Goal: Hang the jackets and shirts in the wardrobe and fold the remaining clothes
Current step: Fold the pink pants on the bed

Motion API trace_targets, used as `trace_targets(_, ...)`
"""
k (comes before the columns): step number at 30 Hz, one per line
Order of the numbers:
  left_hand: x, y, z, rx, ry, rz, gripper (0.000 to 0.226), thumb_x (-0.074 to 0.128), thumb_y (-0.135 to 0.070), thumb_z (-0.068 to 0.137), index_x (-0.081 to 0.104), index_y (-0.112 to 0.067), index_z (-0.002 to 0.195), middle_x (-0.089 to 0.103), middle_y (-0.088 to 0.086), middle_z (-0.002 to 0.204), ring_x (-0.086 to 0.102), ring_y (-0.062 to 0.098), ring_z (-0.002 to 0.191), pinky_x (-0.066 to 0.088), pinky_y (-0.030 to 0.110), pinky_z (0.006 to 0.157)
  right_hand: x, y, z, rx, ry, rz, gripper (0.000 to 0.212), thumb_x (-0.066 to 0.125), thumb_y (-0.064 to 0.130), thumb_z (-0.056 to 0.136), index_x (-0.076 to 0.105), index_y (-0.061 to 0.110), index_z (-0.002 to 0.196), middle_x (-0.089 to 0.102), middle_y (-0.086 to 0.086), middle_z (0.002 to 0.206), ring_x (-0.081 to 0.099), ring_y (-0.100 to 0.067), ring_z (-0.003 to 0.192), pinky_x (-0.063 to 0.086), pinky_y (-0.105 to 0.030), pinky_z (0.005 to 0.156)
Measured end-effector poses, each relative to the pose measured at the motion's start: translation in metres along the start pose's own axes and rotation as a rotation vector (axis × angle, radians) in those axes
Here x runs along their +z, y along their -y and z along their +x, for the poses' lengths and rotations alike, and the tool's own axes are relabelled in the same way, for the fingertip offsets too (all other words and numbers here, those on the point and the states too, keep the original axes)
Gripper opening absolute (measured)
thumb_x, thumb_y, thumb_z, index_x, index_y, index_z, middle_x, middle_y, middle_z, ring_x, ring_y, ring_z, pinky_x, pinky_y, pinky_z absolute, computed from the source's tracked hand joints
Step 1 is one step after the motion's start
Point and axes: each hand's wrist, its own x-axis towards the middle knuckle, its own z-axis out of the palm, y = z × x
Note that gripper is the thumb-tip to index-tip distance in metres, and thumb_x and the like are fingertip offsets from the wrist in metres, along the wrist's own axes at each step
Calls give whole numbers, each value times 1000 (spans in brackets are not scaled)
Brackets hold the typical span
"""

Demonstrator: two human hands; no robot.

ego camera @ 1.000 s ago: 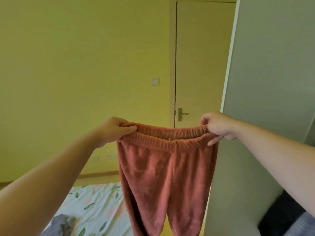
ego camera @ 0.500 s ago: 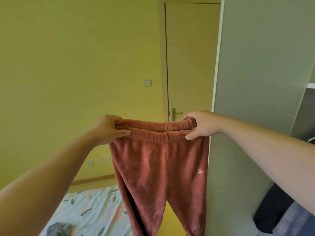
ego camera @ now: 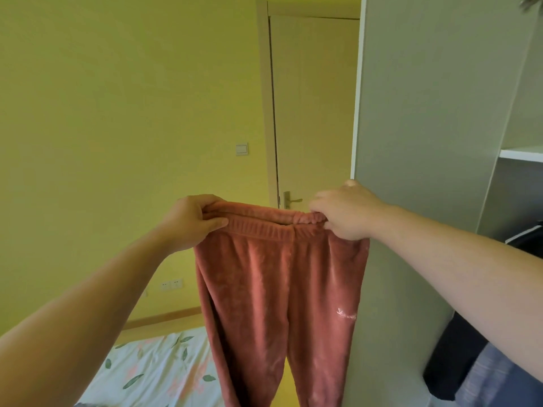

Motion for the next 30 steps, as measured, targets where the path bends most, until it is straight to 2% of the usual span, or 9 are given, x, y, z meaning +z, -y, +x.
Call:
trace_targets(3, 7, -9, 1, 35, 50, -81, 24, 77, -18, 88, 75, -40, 98, 75, -20, 91, 69, -1, 88, 56, 25, 79, 3, 4, -1, 5, -27, -62, 21, 53, 8, 80, 51, 28, 76, 51, 12, 79, 52, -19, 85, 38, -35, 71)
trace_targets(7, 13, -27, 1, 106, 144, -235, 31, 75, -13, 90, 76, -43, 98, 77, -12, 96, 73, 6, 93, 59, 26, 83, 17, 10, -6, 69, -47, -102, 23, 49, 4, 82, 44, 27, 81, 34, 12, 68, 42, -21, 67, 22, -29, 51)
trace_targets(10, 17, -38, -1, 152, 167, -318, 33, 75, -9, 91, 77, -40, 100, 78, -9, 98, 73, 8, 95, 57, 20, 80, 29, 7, -8, 111, 3, 190, 35, 41, -3, 81, 54, 29, 92, 43, 15, 74, 51, -22, 74, 29, -28, 51)
trace_targets(14, 22, -42, -4, 119, 210, -476, 24, 77, -6, 89, 78, -27, 99, 79, 0, 99, 75, 16, 96, 58, 21, 79, 32, 6, -14, 155, 91, 651, 43, 45, -6, 75, 62, 33, 66, 56, 11, 78, 58, -18, 77, 37, -24, 57)
trace_targets(17, 30, -35, -7, 47, 237, -514, 20, 81, -8, 86, 77, -20, 102, 79, 4, 99, 75, 22, 97, 61, 32, 83, 34, 12, -27, 92, 107, 643, 15, 68, 24, 71, 62, 22, 85, 47, 6, 98, 55, -18, 90, 46, -27, 70)
trace_targets(19, 40, -28, -9, 0, 294, -444, 23, 84, -11, 83, 76, -17, 103, 79, 2, 99, 75, 20, 98, 60, 43, 92, 37, 17, -37, 8, 154, 557, 48, 75, 61, 64, 60, 26, 94, 40, 11, 108, 52, -10, 96, 49, -25, 78)
trace_targets(21, 53, -23, -13, -3, 385, -308, 25, 87, -15, 80, 75, -15, 102, 77, -2, 98, 72, 13, 96, 57, 48, 96, 37, 29, -47, -88, 125, 475, 55, 73, 78, 60, 54, 30, 80, 34, 15, 107, 51, -4, 89, 48, -23, 72)
trace_targets(26, 90, -16, -27, 298, 401, -2, 28, 88, -24, 79, 73, -20, 102, 49, 4, 151, 34, -5, 144, 49, 25, 100, 36, 47, -70, -326, -28, 362, 52, 80, 41, 78, 34, 27, 58, 35, 10, 93, 40, -7, 67, 30, -19, 56)
trace_targets(30, 114, -18, -47, 545, 365, 46, 12, 79, -22, 88, 68, -18, 90, 22, 2, 168, 31, 0, 148, 53, 31, 91, 36, 56, -83, -410, 27, 317, 35, 71, 21, 76, 40, 19, 59, 40, 7, 93, 37, -7, 73, 30, -19, 60)
